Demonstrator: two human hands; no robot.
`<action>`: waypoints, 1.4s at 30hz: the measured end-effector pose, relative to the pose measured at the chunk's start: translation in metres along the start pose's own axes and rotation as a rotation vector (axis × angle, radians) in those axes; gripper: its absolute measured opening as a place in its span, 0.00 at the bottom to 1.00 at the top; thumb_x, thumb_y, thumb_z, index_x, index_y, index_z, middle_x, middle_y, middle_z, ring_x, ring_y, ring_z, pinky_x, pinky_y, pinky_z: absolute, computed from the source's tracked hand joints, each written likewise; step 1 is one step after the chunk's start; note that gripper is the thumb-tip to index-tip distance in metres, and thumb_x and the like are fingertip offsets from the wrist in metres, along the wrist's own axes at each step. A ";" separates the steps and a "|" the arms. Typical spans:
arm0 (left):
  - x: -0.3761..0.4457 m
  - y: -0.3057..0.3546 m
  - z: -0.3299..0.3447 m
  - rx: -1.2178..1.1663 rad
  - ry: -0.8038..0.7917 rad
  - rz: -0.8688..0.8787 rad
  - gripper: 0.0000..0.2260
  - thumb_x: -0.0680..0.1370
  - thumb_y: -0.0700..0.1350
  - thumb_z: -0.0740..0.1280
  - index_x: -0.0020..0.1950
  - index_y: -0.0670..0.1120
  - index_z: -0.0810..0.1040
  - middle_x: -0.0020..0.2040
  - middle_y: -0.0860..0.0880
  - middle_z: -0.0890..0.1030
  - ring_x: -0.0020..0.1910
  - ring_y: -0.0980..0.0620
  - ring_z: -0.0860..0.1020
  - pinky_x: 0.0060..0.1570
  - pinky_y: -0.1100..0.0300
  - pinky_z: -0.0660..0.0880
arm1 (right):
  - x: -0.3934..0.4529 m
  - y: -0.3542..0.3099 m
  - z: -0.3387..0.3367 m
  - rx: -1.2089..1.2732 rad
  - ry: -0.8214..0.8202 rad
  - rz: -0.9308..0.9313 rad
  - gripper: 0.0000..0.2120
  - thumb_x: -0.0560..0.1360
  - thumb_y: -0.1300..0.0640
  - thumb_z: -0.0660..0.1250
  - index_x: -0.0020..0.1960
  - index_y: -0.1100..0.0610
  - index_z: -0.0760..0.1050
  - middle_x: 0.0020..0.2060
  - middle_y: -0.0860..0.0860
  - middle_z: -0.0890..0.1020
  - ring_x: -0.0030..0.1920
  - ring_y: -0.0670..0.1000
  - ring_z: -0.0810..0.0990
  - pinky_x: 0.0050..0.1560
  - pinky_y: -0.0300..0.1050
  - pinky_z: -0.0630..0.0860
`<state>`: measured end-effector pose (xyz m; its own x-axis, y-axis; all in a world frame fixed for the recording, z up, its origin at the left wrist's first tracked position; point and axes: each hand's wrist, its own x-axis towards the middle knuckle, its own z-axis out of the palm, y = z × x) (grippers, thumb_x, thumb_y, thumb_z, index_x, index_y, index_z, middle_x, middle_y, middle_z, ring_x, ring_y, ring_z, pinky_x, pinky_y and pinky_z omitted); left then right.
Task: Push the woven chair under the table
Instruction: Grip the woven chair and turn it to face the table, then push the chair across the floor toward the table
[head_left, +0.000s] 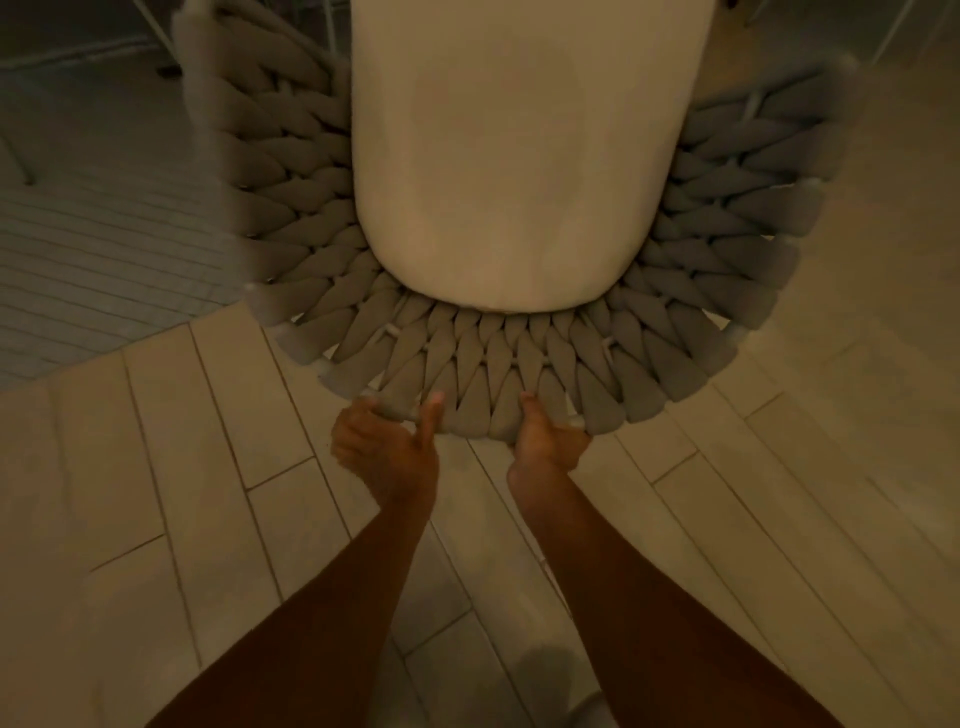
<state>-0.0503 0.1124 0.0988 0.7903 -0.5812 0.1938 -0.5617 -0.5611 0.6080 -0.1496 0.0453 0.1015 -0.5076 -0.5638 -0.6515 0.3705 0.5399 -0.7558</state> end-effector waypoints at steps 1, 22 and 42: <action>0.003 0.003 -0.012 0.075 -0.035 0.143 0.40 0.70 0.70 0.66 0.61 0.34 0.75 0.58 0.32 0.75 0.58 0.32 0.74 0.59 0.39 0.70 | -0.009 -0.010 -0.004 -0.035 0.009 -0.014 0.48 0.64 0.53 0.84 0.77 0.54 0.64 0.67 0.59 0.78 0.64 0.63 0.79 0.61 0.64 0.80; 0.095 0.171 -0.125 0.639 -0.704 0.949 0.24 0.74 0.63 0.65 0.65 0.52 0.77 0.62 0.50 0.79 0.63 0.45 0.76 0.56 0.52 0.75 | -0.105 -0.184 -0.066 -0.851 0.007 -1.013 0.36 0.68 0.47 0.70 0.72 0.59 0.65 0.65 0.63 0.70 0.65 0.65 0.68 0.68 0.65 0.68; 0.131 0.241 -0.106 0.617 -0.828 0.581 0.25 0.71 0.71 0.65 0.61 0.59 0.80 0.54 0.53 0.84 0.53 0.46 0.82 0.54 0.48 0.79 | -0.011 -0.301 0.010 -1.899 -0.531 -1.532 0.11 0.75 0.55 0.66 0.54 0.44 0.83 0.46 0.47 0.86 0.50 0.51 0.82 0.63 0.51 0.65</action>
<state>-0.0562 -0.0369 0.3520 0.1058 -0.9200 -0.3774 -0.9867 -0.1441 0.0748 -0.2478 -0.1167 0.3356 0.6012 -0.7826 -0.1615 -0.7737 -0.6206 0.1275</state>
